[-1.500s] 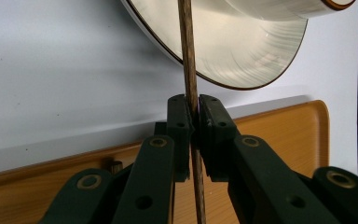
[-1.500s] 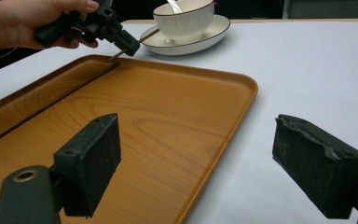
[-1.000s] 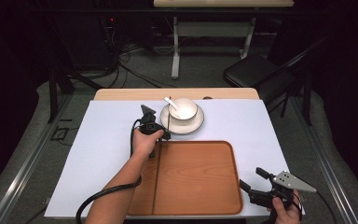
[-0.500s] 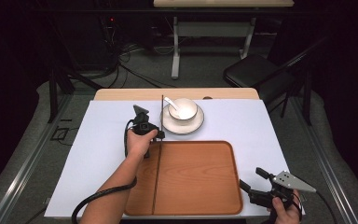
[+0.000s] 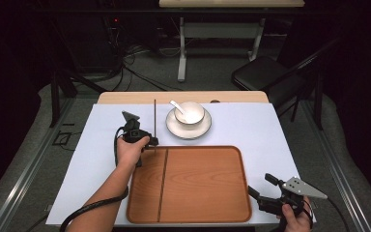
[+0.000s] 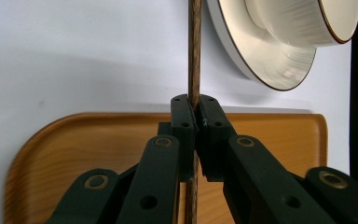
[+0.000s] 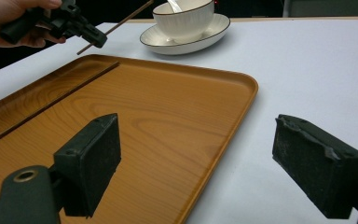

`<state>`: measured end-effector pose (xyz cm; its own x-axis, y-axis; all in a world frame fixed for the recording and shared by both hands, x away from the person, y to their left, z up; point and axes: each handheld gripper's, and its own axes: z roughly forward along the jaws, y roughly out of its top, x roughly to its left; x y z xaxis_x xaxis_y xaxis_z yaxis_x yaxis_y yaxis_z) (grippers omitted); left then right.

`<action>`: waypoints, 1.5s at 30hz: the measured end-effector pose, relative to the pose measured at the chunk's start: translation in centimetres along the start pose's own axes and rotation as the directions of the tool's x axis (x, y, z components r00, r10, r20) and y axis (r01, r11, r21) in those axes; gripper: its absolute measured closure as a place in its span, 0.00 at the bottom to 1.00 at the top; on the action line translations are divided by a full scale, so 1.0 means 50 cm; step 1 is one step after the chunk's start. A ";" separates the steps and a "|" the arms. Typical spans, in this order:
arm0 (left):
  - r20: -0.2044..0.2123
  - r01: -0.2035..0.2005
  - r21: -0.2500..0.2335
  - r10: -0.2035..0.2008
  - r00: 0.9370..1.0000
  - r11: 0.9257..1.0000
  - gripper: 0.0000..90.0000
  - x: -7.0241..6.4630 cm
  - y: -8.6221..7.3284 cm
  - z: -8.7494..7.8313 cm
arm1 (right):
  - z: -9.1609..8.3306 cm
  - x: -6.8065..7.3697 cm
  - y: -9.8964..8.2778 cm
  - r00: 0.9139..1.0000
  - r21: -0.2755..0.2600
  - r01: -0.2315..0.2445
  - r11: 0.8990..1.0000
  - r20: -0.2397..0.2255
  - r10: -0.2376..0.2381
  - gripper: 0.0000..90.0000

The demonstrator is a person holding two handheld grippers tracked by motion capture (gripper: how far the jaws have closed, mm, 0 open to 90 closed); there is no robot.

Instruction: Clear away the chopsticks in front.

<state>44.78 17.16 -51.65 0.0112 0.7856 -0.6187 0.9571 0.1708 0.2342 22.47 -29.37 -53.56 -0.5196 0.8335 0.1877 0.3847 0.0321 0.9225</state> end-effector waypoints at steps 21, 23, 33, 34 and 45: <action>0.061 0.018 0.028 -0.019 0.998 0.999 0.95 0.070 -0.134 -0.087 | 0.000 0.000 0.000 1.000 -0.002 -0.006 1.000 0.005 0.006 0.16; 0.078 0.025 0.029 -0.027 0.997 0.999 0.95 0.075 -0.151 -0.093 | 0.001 0.000 0.001 1.000 0.000 -0.008 1.000 0.005 0.008 0.16; 0.066 -0.013 0.076 0.008 0.998 0.997 0.95 0.063 -0.234 -0.101 | 0.001 0.000 0.001 1.000 -0.006 -0.004 1.000 0.008 0.004 0.16; 0.066 -0.026 0.095 0.020 0.998 0.995 0.95 0.063 -0.242 -0.100 | 0.001 0.000 0.001 1.000 -0.005 -0.004 1.000 0.009 0.004 0.16; 0.012 -0.023 0.193 0.021 1.000 0.981 0.95 0.070 -0.308 -0.099 | 0.000 0.001 0.001 1.000 -0.009 -0.003 1.000 0.010 0.003 0.16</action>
<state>28.66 20.21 -53.70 0.0345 0.7816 -0.6229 0.9944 0.0352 0.0992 22.44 -29.34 -53.51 -0.5111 0.8389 0.1871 0.3791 0.0247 0.9250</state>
